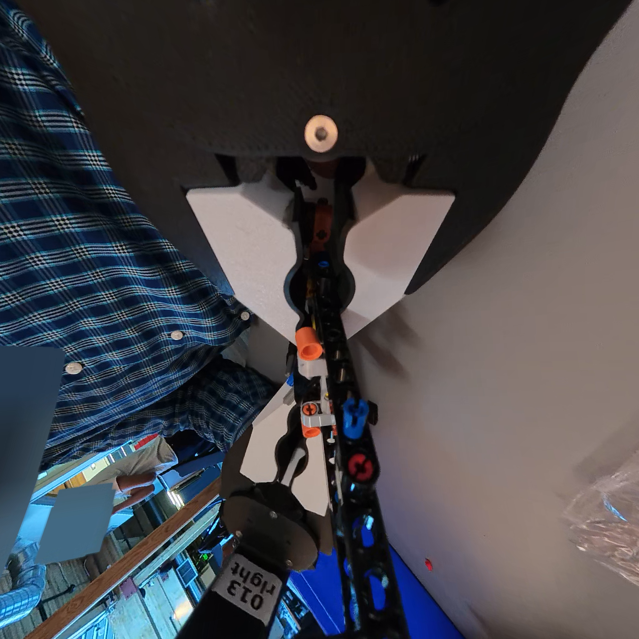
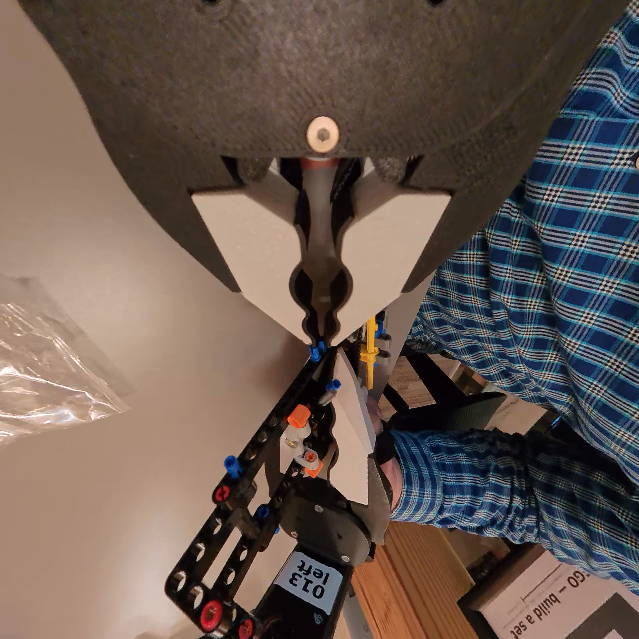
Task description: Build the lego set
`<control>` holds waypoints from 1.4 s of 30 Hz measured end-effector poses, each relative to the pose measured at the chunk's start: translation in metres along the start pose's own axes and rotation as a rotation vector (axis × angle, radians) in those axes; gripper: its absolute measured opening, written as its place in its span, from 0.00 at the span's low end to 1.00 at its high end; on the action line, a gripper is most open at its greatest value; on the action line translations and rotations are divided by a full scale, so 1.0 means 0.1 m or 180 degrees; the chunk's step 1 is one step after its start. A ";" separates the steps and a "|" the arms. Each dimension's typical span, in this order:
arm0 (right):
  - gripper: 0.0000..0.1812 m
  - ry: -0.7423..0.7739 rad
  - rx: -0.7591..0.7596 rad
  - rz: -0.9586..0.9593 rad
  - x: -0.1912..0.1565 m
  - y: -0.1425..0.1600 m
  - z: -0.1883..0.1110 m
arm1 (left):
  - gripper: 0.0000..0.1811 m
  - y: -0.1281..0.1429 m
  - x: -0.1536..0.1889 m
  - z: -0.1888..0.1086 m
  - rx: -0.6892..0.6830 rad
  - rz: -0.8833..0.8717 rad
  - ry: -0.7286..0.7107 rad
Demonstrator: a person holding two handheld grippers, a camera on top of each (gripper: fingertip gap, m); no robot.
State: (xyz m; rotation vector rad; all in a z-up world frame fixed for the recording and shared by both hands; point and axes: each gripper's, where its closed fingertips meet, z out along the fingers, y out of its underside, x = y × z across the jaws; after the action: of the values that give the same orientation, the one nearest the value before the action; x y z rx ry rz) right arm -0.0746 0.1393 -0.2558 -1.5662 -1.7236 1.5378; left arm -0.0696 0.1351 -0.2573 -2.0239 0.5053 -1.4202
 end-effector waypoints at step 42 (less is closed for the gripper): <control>0.04 0.0813 -0.1737 0.0215 0.31 0.72 -0.42 | 0.06 0.12 -0.12 0.01 -0.0139 -0.0262 -0.0264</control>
State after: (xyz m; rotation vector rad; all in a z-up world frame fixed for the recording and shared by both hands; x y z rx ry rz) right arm -0.0166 0.1712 -0.3144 -1.9864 -2.0559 0.8715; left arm -0.0726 0.1335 -0.2740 -2.1508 0.4253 -1.3771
